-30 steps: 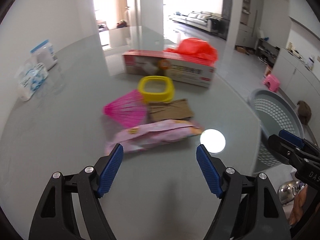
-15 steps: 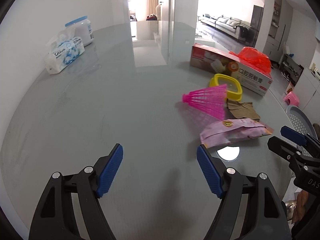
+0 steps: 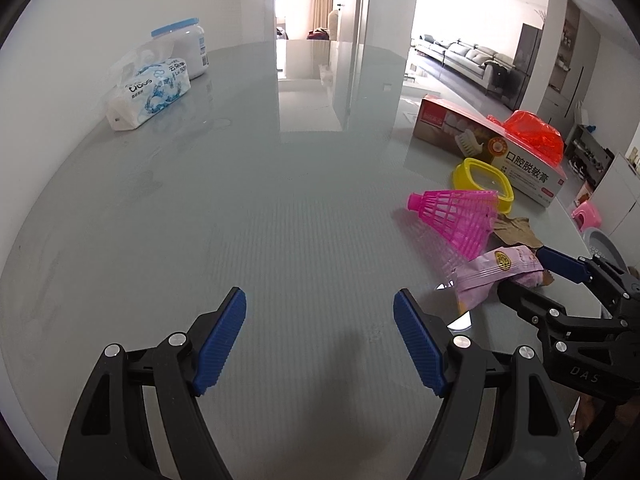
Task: Collect trash
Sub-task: 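Close the right tool on the pink snack wrapper, then lift the pink wrapper off the table with the right tool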
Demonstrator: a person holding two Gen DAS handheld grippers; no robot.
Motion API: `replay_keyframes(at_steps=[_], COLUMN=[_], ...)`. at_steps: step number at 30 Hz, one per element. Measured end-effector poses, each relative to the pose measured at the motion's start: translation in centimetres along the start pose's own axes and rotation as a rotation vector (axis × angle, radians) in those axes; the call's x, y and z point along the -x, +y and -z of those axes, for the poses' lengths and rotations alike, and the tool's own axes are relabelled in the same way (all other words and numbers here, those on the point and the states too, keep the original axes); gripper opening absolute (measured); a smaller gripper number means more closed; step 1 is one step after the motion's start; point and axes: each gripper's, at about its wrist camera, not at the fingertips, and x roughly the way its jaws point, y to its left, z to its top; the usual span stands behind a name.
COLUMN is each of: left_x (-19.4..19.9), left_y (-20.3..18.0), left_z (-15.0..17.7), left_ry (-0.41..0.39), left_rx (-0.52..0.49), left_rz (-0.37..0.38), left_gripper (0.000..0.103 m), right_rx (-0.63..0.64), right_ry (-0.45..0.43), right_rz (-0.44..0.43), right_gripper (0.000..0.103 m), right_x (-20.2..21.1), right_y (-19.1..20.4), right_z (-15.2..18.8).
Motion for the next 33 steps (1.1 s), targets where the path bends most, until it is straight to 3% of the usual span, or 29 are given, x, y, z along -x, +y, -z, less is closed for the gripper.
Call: replay_keyframes(at_steps=[3, 8, 16, 19, 33], left_x=[-0.1, 0.0, 0.4, 0.5, 0.6], left_y=[0.2, 0.2, -0.3, -0.5, -0.5], left_z=[0.0, 0.0, -0.1, -0.1, -0.4], left_ry=[0.002, 0.001, -0.006, -0.010, -0.007], left_rx=[0.007, 0.006, -0.001, -0.003, 0.011], left_rz=[0.002, 0.007, 0.016, 0.014, 0.012], left_gripper=[0.075, 0.075, 0.075, 0.075, 0.075], right_rx=[0.021, 0.042, -0.018, -0.036, -0.076], right_ry=[0.001, -0.002, -0.019, -0.028, -0.043], right_rz=[0.010, 0.019, -0.038, -0.055, -0.079], right_gripper=[0.067, 0.035, 0.018, 0.000, 0.000], right_x=[0.0, 0.3, 1.8, 2.5, 4.1], right_y=[0.4, 0.7, -0.2, -0.4, -1.4], right_z=[0.1, 0.6, 1.6, 1.9, 2.6])
